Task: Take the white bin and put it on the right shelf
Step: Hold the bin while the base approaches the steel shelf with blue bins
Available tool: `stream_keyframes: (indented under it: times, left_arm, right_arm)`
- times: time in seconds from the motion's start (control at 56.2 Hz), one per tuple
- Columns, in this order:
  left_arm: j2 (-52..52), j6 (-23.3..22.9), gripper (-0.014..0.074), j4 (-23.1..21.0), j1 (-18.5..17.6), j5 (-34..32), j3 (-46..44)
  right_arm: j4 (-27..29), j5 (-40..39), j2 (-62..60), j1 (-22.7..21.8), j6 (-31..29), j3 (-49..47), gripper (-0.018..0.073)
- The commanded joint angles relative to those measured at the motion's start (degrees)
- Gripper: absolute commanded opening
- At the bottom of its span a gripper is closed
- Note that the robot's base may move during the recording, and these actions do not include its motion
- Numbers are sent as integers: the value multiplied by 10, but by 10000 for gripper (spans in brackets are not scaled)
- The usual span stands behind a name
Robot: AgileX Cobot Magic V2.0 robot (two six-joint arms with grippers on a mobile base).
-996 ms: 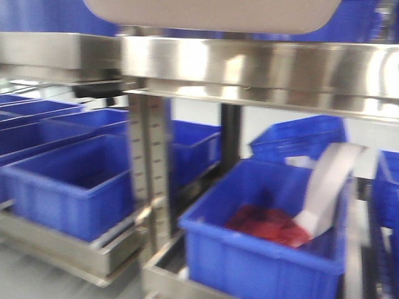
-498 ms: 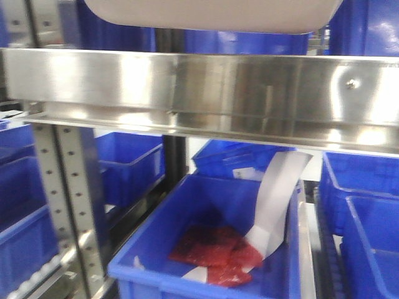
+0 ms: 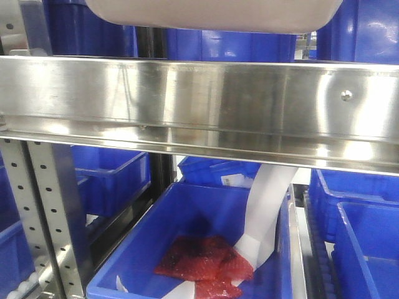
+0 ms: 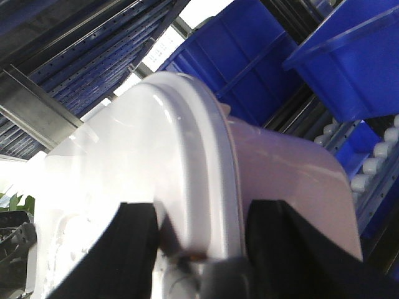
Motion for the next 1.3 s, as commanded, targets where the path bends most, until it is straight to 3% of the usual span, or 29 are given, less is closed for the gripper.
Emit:
stream_keyframes:
  times: [0.0,1.281]
  left_arm:
    - [-26,11,-127,-40,-24,160,-20]
    - [-26,11,-127,-48,-24,152,-20]
  right_arm:
    - [45,86,-25,17,-1,-20,69]
    - [45,89,-25,17,-1,-20,69]
